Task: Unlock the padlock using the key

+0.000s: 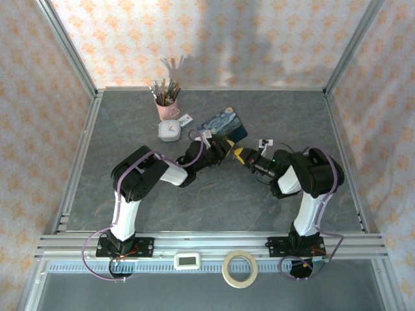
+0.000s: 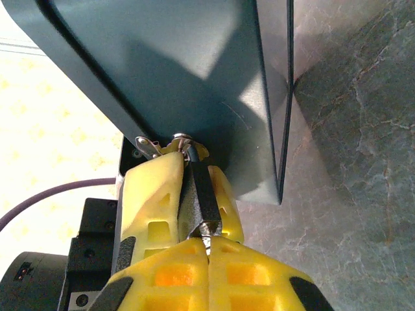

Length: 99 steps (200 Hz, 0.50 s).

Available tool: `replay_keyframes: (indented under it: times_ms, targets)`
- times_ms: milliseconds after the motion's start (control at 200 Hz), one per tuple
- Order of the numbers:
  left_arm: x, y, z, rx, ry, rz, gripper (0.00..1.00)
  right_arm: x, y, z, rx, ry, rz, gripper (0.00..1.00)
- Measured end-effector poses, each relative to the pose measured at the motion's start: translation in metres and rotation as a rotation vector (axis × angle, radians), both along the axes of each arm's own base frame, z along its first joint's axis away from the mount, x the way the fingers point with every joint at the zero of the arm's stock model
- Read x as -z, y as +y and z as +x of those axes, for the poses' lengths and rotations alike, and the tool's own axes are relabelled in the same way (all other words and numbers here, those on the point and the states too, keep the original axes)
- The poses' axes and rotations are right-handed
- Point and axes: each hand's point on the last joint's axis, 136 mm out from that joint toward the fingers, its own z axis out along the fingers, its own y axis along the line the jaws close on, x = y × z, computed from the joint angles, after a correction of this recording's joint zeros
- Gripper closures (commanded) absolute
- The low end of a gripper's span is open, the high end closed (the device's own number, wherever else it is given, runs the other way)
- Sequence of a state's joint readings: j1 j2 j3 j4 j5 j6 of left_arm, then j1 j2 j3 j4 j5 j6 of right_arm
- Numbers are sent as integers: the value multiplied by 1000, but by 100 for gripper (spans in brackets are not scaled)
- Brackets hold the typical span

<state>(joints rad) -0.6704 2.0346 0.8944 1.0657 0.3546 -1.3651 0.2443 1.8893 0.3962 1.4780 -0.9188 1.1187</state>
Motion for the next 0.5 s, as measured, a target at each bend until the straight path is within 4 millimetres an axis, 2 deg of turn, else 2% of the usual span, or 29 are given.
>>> replay_keyframes:
  times_ms: [390, 495]
  targets:
    - [1, 6, 6, -53, 14, -10, 100, 2, 4, 9, 36, 14, 15, 100]
    - [1, 7, 7, -56, 12, -6, 100, 2, 4, 9, 37, 16, 17, 90]
